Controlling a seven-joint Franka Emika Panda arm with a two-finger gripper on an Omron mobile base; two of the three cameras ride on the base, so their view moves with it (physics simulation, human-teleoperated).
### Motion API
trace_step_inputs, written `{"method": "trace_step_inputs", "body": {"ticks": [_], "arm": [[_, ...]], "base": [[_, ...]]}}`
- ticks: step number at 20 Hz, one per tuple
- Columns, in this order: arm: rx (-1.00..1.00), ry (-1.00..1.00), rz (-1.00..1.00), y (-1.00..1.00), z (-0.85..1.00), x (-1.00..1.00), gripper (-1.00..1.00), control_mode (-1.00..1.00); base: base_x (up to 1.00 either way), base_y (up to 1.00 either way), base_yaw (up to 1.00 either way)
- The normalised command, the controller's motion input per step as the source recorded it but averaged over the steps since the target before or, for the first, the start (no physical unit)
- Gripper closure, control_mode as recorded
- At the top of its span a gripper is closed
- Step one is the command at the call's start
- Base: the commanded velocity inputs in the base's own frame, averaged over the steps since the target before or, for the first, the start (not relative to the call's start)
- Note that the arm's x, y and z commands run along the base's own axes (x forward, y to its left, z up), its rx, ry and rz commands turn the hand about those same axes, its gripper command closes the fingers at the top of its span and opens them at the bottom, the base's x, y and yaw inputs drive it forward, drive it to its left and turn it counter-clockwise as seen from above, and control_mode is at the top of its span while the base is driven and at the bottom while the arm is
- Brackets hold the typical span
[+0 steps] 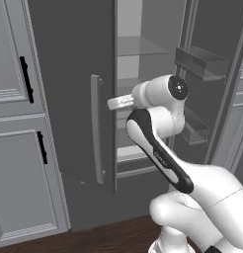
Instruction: Grab a lemon wedge from the fridge and one ice cube from the ice bowl, and put them in the glass of lemonade.
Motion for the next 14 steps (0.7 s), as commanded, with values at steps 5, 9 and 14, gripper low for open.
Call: {"method": "trace_step_inputs", "body": {"ticks": [5, 9, 14], "arm": [[0.20, 0.11, 0.00, -0.94, 0.13, 0.18, 1.00, -1.00], [0.03, 0.12, 0.06, -0.37, 0.00, 0.66, 1.00, -1.00], [0.00, 0.24, 0.20, 0.06, -0.13, 0.70, 1.00, -1.00]], "base": [[0.00, 0.00, 0.00], [0.00, 0.00, 0.00], [0.00, 0.00, 0.00]]}}
